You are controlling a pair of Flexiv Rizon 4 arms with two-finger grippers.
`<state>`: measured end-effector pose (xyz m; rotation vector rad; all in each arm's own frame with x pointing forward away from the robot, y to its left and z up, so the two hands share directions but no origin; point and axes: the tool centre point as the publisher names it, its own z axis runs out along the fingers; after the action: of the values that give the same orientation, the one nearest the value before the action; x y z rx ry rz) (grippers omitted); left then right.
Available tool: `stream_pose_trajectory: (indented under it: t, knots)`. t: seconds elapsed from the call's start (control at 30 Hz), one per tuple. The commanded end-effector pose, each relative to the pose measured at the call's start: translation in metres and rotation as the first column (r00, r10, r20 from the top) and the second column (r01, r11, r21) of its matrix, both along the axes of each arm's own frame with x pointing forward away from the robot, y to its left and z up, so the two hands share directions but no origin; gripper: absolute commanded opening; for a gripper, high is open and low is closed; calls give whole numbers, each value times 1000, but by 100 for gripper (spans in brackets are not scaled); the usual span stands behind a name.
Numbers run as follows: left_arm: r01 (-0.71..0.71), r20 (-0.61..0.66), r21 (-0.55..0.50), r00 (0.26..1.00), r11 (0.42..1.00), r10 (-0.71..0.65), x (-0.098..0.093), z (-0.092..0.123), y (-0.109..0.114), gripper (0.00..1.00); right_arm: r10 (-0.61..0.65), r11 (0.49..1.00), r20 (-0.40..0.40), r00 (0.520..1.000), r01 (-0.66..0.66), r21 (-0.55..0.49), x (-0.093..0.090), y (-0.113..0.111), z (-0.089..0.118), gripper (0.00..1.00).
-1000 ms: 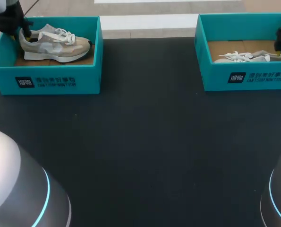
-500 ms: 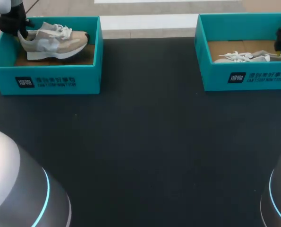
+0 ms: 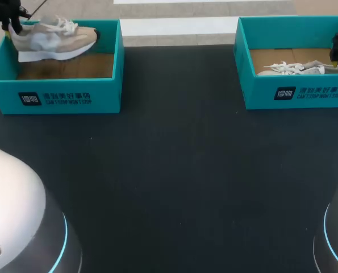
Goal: Take the shoe out of the shoebox, open the shoe tongue, remove and reinsert the insole, then place the shoe into the shoebox
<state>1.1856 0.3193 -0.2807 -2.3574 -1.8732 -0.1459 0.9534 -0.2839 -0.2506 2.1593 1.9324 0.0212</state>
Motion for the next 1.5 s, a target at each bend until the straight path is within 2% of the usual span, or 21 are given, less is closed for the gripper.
stream_pose_trajectory:
  t: [0.03, 0.27, 0.87, 0.9, 0.97, 1.0, 1.07, 1.27, 1.3, 1.5]
  knots:
    - [24, -11, -26, 1000, 999, -24, -10, 59, 6, 0, -1, 1000, 1, 1000, 1, 0, 0, 0, 0, 100]
    - [37, 64, -55, 997, 998, -34, -19, 99, 14, 0, -1, 1000, 1, 1000, 1, 0, 0, 0, 0, 100]
    - [37, 64, -55, 997, 998, -34, -19, 99, 14, 0, -1, 1000, 1, 1000, 1, 0, 0, 0, 0, 100]
    - [58, 75, -75, 996, 995, -52, -25, 102, 13, 0, -1, 1000, 1, 1000, 1, 0, 0, 0, 0, 100]
    - [34, 115, -27, 993, 999, -31, -38, 107, 8, 0, -1, 1000, 1, 1000, 1, 0, 0, 0, 0, 100]
    - [51, 120, -51, 992, 997, -45, -42, 109, 9, 0, -1, 1000, 1, 1000, 1, 0, 0, 0, 0, 100]
    - [41, 161, -34, 986, 999, -35, -52, 113, 7, 0, -1, 1000, 1, 1000, 1, 0, 0, 0, 0, 100]
    - [1, 158, -14, 987, 1000, 1, -70, 120, 2, 0, -1, 1000, 1, 1000, 1, 0, 0, 0, 0, 100]
    - [-25, 165, 20, 986, 999, 21, -78, 121, -2, 0, -1, 1000, 1, 1000, 1, 0, 0, 0, 0, 100]
    - [-27, 186, 36, 982, 999, 19, -104, 121, -15, 0, -1, 1000, 1, 1000, 1, 0, 0, 0, 0, 100]
